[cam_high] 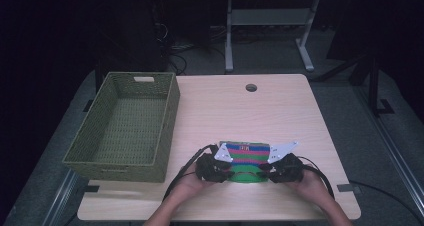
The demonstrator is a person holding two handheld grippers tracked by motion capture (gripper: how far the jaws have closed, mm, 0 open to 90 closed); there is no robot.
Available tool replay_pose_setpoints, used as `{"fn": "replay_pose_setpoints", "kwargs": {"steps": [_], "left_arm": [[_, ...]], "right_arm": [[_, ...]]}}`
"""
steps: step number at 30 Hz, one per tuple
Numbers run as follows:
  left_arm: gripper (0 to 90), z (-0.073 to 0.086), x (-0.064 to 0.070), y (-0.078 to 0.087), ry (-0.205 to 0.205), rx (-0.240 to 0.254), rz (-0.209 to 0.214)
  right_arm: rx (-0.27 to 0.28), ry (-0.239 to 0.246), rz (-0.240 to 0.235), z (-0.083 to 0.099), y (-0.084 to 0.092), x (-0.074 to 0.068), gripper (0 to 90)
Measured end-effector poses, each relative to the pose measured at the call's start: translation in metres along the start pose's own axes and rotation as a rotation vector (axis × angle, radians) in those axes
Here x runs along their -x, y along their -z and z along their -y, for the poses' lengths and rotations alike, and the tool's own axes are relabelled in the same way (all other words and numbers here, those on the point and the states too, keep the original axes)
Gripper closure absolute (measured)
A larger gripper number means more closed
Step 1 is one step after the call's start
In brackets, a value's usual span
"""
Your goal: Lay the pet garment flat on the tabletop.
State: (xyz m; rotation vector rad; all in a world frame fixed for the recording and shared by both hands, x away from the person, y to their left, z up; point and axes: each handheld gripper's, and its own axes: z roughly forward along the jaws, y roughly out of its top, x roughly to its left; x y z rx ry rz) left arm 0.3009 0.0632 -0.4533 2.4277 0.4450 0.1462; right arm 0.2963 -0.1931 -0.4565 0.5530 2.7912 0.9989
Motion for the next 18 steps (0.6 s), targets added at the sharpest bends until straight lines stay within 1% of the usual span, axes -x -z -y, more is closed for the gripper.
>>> {"fn": "replay_pose_setpoints", "kwargs": {"steps": [3,4,5,7,8,9,11,14,16,17,18], "left_arm": [[72.1,0.0003,-0.0004,0.0002,0.006,0.005,0.005],[72.1,0.0004,-0.0007,0.0005,0.008,0.004,0.008],[73.6,0.0008,-0.0023,0.0008,0.012,0.006,0.017],[74.1,0.0009,-0.0028,0.0007,0.016,0.008,0.018],[74.6,0.0009,-0.0034,0.0009,0.014,0.006,0.019],[75.0,0.0008,-0.0033,0.0009,0.015,0.006,0.019],[76.6,0.0004,-0.0025,0.0012,0.008,0.004,0.02],[78.5,0.0,-0.0029,0.0018,0.013,0.004,0.023],[81.3,-0.0005,-0.0042,0.0037,0.012,0.001,0.034],[82.8,-0.0008,-0.0037,0.0037,0.024,0.007,0.038],[82.8,-0.0008,-0.0035,0.0041,0.024,0.008,0.038]], "right_arm": [[0.003,-0.003,0.002,0.0001,0.0003,-0.0003,74.8],[0.003,-0.003,0.002,0.0001,0.0003,-0.0003,74.8],[0.001,-0.008,0.0,0.0001,0.0011,-0.0003,78.2],[0.001,-0.015,-0.003,0.0003,0.0014,0.0001,78.4],[0.002,-0.011,-0.005,0.0008,0.0013,0.002,78.5],[0.005,-0.034,-0.014,0.0007,0.0014,0.0018,79.4],[0.003,-0.03,-0.013,0.0007,0.0016,0.003,81.3],[0.005,-0.033,-0.017,0.0005,0.002,0.0034,82.4],[0.004,-0.035,-0.023,0.0003,0.0027,0.0036,82.7],[0.006,-0.037,-0.03,0.0003,0.0033,0.0031,82.9],[0.006,-0.037,-0.03,0.0003,0.0033,0.0031,82.9]]}}
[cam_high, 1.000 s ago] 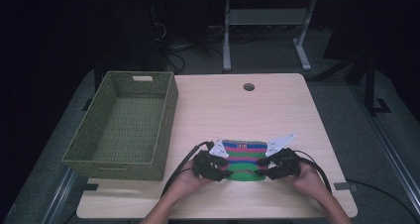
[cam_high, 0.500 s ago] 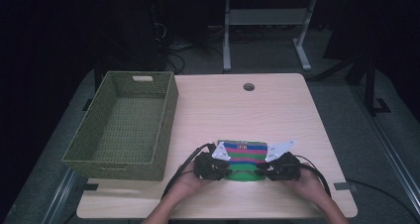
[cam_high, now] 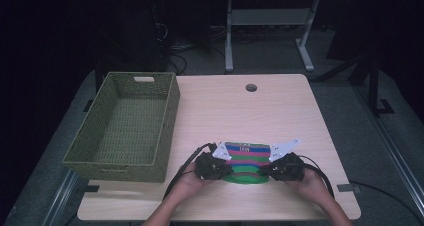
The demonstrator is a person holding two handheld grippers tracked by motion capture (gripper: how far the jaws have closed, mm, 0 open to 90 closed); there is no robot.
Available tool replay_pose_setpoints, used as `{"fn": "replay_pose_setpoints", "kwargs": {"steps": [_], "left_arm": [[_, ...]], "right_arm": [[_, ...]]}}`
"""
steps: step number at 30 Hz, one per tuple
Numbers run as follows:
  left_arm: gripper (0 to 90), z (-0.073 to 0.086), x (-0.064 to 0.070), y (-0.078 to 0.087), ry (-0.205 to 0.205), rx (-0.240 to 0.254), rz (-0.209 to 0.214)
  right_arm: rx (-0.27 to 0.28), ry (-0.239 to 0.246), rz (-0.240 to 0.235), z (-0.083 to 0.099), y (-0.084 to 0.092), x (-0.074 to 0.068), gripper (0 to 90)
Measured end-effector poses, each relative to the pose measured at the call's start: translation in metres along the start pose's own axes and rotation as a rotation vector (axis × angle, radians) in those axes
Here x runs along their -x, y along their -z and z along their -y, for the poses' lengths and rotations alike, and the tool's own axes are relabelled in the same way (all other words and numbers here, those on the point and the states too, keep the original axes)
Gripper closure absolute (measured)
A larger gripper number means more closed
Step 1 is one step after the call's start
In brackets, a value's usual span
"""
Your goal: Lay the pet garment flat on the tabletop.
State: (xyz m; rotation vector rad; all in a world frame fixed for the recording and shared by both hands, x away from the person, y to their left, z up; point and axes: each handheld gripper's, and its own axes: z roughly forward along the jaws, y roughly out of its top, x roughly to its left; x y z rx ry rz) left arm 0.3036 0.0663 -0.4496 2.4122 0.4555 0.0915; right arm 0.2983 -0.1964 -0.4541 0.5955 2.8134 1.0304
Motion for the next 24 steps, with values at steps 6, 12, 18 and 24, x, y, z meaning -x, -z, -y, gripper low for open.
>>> {"fn": "replay_pose_setpoints", "kwargs": {"steps": [6,12,18,24], "left_arm": [[84.0,0.0,0.0,0.001,-0.024,-0.016,0.006],[85.1,-0.001,0.004,0.007,-0.011,0.01,0.021],[85.3,0.0,0.007,0.014,-0.001,0.031,0.044],[85.4,0.0,0.014,0.022,-0.006,0.044,0.058]], "right_arm": [[0.019,-0.024,-0.024,0.002,0.002,0.001,83.4],[0.038,-0.043,-0.048,0.001,0.006,-0.002,83.7],[0.047,-0.026,-0.06,0.001,0.012,-0.005,83.7],[0.05,-0.017,-0.071,0.0,0.016,-0.012,83.7]]}}
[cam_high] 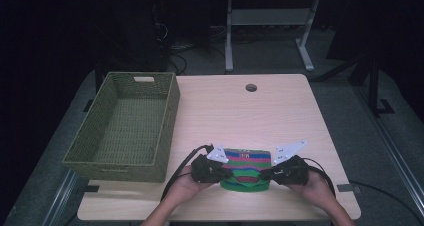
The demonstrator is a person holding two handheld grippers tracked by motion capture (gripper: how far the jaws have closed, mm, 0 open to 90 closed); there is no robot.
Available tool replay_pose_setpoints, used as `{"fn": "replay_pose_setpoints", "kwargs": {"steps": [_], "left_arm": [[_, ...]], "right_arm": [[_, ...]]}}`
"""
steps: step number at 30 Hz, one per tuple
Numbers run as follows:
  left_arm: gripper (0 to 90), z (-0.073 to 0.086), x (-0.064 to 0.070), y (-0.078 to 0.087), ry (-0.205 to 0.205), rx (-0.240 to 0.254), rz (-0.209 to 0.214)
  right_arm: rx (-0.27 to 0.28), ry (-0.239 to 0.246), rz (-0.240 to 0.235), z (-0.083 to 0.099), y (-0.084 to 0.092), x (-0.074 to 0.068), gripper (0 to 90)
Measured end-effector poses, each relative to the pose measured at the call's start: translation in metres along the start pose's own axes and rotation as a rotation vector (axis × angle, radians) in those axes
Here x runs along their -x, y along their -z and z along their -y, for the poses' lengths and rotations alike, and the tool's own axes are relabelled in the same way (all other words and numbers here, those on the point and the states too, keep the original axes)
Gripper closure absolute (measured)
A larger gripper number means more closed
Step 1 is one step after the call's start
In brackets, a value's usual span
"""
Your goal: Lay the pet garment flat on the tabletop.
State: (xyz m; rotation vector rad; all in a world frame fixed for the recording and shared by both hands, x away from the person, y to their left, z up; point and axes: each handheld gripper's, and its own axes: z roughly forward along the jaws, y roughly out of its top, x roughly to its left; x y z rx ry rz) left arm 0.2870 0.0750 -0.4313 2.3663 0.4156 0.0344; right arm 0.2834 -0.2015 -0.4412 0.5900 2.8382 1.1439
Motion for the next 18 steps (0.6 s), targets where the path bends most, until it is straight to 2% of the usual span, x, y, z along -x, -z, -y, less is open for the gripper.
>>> {"fn": "replay_pose_setpoints", "kwargs": {"steps": [1,2,7,8,13,15,18], "left_arm": [[85.4,0.0,0.001,0.002,-0.013,-0.006,0.002],[85.4,-0.001,0.003,0.002,-0.004,0.001,0.006],[85.3,-0.003,0.007,0.008,-0.019,0.004,0.011],[85.3,-0.003,0.007,0.009,-0.021,0.006,0.013],[85.3,-0.005,0.007,0.016,0.0,0.034,0.025],[85.4,-0.007,0.007,0.02,-0.004,0.041,0.023],[85.4,-0.011,0.007,0.024,-0.004,0.055,0.018]], "right_arm": [[0.002,0.01,-0.001,0.0,0.002,-0.002,83.7],[0.002,0.01,-0.001,0.0,0.002,-0.002,83.7],[0.019,0.001,-0.011,-0.001,0.008,-0.008,83.7],[0.013,0.021,-0.007,-0.002,0.009,-0.007,83.7],[0.023,0.036,-0.005,-0.009,0.017,-0.01,83.7],[0.035,0.026,-0.014,-0.012,0.021,-0.011,83.7],[0.036,0.043,-0.007,-0.016,0.024,-0.01,83.8]]}}
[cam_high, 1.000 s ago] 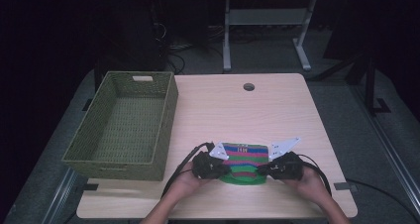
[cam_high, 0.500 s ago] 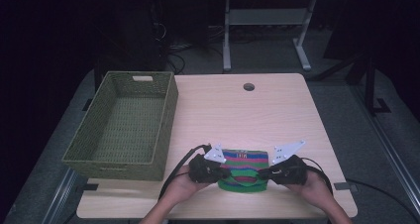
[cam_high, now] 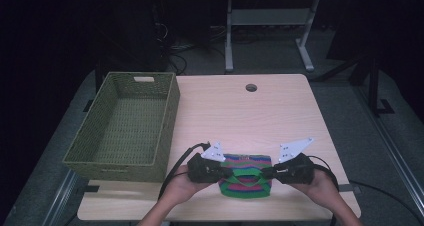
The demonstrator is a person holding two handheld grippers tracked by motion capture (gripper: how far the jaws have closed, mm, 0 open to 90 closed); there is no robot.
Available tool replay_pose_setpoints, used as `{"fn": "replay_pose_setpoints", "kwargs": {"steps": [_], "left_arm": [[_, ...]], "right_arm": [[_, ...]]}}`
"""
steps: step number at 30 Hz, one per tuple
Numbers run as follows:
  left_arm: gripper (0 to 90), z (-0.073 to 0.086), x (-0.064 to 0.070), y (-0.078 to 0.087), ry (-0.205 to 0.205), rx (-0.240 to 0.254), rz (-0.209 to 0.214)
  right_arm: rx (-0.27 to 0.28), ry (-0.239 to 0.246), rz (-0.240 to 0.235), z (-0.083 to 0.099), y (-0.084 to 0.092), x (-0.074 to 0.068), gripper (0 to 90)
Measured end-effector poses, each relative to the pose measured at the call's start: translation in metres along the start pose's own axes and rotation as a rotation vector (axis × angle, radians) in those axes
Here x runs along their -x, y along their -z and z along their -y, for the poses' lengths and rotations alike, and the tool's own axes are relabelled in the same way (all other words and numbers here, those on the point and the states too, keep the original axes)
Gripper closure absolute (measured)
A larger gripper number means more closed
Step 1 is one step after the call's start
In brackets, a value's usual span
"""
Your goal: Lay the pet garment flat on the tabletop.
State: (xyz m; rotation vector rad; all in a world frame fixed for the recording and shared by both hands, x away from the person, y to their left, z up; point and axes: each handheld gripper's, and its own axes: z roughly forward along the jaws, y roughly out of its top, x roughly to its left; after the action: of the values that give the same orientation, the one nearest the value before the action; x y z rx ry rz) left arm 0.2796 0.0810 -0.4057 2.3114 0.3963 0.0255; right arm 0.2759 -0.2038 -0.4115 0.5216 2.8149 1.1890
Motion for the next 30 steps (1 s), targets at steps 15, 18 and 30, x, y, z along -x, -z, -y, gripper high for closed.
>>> {"fn": "replay_pose_setpoints", "kwargs": {"steps": [15,18,30], "left_arm": [[85.3,-0.015,-0.015,0.009,0.03,0.05,-0.031],[85.3,-0.016,-0.019,0.011,0.045,0.065,-0.04],[85.2,-0.024,-0.036,0.013,0.092,0.098,-0.098]], "right_arm": [[0.024,-0.005,0.028,-0.02,0.012,0.014,83.8],[0.025,-0.006,0.031,-0.022,0.014,0.016,83.8],[0.03,-0.053,0.039,-0.037,0.017,0.035,83.8]]}}
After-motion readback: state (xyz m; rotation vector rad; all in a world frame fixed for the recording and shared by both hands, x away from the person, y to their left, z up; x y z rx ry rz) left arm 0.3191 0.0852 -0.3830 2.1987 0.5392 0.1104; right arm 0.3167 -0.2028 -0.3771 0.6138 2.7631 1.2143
